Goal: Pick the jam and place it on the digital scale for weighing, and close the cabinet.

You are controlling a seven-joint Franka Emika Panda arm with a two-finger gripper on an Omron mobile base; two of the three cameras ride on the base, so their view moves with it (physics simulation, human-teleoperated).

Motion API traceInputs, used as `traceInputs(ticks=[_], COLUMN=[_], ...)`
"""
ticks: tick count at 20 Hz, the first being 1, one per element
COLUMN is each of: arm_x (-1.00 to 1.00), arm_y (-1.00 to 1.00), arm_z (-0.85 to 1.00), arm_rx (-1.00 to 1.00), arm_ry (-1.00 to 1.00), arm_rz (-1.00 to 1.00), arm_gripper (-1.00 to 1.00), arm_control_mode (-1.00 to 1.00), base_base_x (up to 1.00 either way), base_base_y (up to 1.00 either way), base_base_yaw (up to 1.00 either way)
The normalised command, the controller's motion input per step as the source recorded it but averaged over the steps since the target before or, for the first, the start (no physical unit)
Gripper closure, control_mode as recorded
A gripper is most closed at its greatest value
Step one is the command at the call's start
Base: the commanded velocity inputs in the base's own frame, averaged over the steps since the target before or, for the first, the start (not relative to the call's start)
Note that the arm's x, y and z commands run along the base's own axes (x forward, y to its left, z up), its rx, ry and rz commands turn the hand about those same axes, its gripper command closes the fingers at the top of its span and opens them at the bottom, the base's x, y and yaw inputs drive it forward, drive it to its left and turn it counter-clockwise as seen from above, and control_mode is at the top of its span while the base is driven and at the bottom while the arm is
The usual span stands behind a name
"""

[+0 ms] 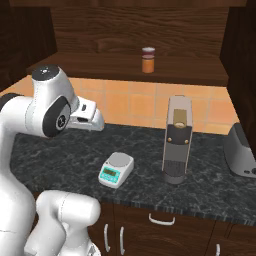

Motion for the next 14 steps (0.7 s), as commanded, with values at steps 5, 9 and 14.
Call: traceInputs(ticks=[5, 9, 14], arm_x=[-0.43, -0.04, 0.01], arm_y=[-0.49, -0.5, -0.25], arm_z=[0.34, 0.42, 0.4], arm_rx=[0.0, 0.0, 0.0], arm_ry=[-0.22, -0.25, -0.02], arm_rz=[-0.1, -0.11, -0.02], arm_gripper=[-1.0, -1.0, -1.0], arm_control_mode=[-1.0, -1.0, -1.0], base_base_x=[0.0, 0.0, 0.0], base_base_y=[0.0, 0.0, 0.0], base_base_yaw=[0.0, 0.0, 0.0])
